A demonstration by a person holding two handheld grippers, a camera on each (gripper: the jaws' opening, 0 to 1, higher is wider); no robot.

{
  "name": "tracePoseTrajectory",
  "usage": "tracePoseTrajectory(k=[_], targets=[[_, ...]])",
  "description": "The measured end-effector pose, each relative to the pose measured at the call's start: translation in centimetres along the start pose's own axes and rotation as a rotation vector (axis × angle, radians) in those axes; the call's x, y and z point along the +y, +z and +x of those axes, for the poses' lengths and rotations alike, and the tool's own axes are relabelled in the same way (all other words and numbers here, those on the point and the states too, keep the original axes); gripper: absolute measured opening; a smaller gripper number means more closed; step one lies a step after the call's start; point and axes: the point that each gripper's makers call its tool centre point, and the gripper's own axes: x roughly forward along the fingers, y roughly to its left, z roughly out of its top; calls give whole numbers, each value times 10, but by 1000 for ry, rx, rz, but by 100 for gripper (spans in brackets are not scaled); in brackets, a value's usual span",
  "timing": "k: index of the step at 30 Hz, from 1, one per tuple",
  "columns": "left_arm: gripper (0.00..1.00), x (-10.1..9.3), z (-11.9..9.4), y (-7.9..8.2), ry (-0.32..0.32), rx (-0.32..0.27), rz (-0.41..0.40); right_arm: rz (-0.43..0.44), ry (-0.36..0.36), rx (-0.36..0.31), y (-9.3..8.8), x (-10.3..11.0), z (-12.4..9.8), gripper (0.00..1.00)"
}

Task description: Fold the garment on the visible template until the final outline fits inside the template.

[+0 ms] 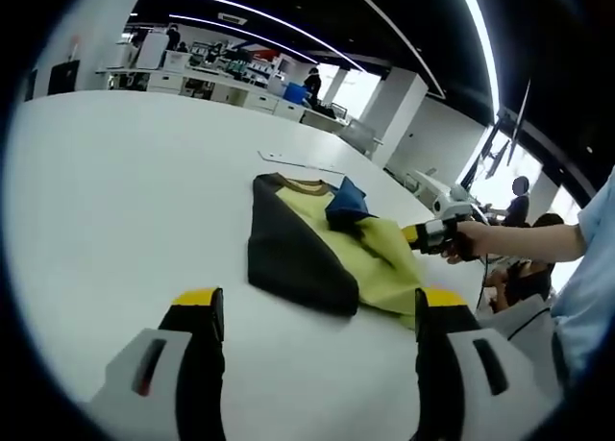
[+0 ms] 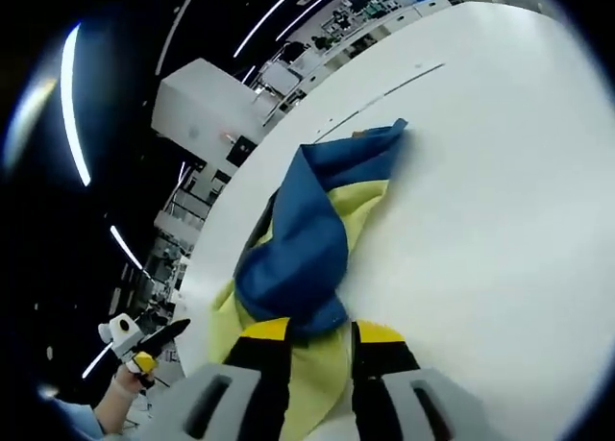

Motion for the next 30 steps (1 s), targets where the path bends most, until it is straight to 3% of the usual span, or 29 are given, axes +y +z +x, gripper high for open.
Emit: tracePoseTrajectory(k=[10, 17, 22, 30], targets=[[79, 3, -3, -3, 12, 3, -5, 45, -12, -4, 5, -5, 7, 2], [79, 4, -4, -5, 14, 5, -11, 56, -2, -10, 6, -1, 2, 0], [79, 2, -4, -5, 12, 3, -9, 38, -1, -48, 15, 0, -15, 0], [79, -5, 1, -5, -2, 2, -5, 38, -59, -159, 40, -24, -64, 0]])
